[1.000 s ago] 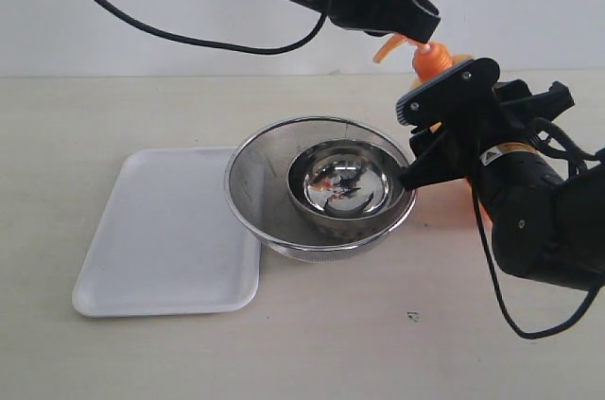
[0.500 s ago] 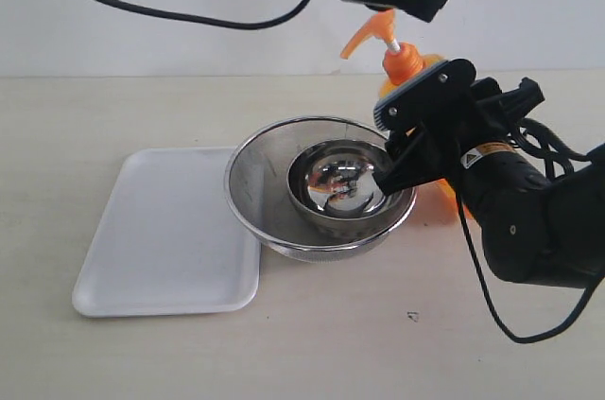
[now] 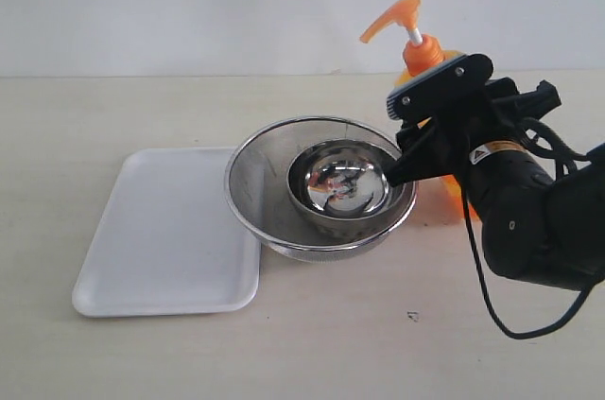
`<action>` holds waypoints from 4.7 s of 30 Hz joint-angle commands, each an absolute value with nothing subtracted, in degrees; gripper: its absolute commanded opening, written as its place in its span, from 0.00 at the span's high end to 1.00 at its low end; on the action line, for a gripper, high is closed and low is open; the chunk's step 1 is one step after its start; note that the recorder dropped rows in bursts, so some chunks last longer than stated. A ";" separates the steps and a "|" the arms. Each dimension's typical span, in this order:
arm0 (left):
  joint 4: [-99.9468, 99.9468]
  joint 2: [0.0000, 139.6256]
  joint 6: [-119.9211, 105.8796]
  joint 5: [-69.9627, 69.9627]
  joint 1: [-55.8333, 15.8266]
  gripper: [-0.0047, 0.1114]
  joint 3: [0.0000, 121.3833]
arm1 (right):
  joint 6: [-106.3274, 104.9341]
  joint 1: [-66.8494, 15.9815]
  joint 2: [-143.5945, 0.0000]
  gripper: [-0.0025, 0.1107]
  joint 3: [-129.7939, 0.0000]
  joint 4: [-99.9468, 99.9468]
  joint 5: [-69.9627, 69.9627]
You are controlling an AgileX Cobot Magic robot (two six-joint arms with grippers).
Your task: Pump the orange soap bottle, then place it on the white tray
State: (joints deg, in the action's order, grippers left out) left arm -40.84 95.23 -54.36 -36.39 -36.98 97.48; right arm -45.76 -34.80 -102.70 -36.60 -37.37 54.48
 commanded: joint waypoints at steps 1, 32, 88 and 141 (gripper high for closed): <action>-38.01 94.61 -51.85 -35.87 -37.18 0.92 97.40 | -44.13 -34.80 -102.43 0.98 -36.72 -38.17 54.85; -28.94 95.78 -44.51 -38.99 -32.08 0.92 97.40 | -35.83 -34.80 -102.23 0.98 -36.72 -37.75 47.59; -53.15 109.02 -61.37 -35.87 -32.94 0.92 103.69 | -36.91 -34.92 -101.21 0.98 -36.72 -35.39 44.34; -39.31 114.31 -49.40 -45.69 -33.32 0.92 106.03 | -36.91 -34.92 -101.21 0.98 -36.72 -35.39 44.24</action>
